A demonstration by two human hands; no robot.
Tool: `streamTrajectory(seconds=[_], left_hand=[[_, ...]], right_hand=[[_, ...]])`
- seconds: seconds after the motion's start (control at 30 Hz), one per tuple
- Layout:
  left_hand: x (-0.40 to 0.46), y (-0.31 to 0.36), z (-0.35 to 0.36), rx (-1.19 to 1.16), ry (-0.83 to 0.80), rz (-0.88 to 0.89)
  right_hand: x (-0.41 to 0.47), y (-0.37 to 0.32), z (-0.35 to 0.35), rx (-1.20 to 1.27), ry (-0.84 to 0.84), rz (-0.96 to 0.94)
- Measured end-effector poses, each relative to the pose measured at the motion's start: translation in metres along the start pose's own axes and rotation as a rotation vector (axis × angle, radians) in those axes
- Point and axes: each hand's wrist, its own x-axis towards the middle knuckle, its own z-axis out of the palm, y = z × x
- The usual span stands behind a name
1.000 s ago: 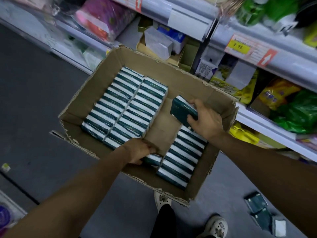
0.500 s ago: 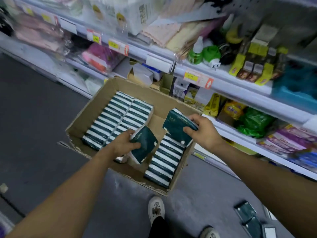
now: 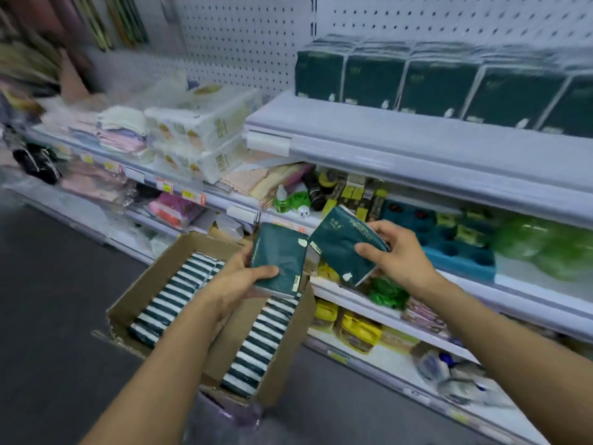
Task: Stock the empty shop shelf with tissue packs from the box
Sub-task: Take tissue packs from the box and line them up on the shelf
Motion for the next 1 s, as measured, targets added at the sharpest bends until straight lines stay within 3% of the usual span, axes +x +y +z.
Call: streamTrajectory(seconds=[0.23, 0.4, 0.8, 1.0], left_hand=[[-0.004, 0.078, 0.099, 0.21, 0.033, 0.288], [-0.004, 0.121, 0.163, 0.085, 0.046, 0.393], [0.038, 0.212, 0.299, 0.208, -0.278, 0.562], [0.056, 0.223, 0.358, 0.244, -0.437, 0.54]], right_hand=[[-0.021, -0.037, -0.121, -0.02, 0.109, -0.083], [-0.032, -0.057, -0.186, -0.013, 0.263, -0.136], [-0.041, -0.047, -0.353, -0.383, 0.661, -0.222], [-0.061, -0.023, -0.406, -0.593, 0.578, -0.014]])
